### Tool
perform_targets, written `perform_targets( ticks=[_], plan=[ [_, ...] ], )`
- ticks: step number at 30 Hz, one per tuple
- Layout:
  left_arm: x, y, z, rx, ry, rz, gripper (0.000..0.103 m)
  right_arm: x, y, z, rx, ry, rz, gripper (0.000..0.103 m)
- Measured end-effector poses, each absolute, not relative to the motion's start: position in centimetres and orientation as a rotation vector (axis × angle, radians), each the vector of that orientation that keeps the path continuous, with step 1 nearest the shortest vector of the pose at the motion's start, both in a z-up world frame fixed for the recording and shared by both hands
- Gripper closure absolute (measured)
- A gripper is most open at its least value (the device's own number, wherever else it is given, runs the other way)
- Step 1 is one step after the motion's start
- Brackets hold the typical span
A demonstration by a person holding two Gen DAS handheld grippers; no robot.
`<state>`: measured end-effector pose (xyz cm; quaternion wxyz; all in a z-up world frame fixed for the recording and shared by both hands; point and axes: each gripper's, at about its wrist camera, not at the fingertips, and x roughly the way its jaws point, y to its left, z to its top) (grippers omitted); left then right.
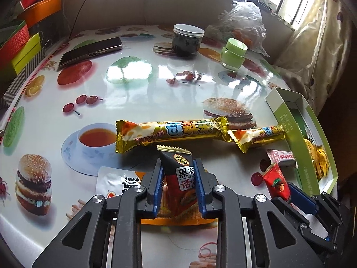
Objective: Organize snacks
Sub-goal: 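Lift both held snacks and carry them over the green box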
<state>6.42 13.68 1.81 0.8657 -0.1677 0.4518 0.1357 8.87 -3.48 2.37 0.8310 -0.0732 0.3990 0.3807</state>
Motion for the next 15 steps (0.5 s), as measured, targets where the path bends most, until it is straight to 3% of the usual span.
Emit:
perform_targets(
  ticks=[15],
  plan=[
    [6.3, 9.9, 5.4, -0.289, 0.89, 0.202, 0.076, 8.9, -6.3, 5.0, -0.093, 0.786, 0.759, 0.078]
  ],
)
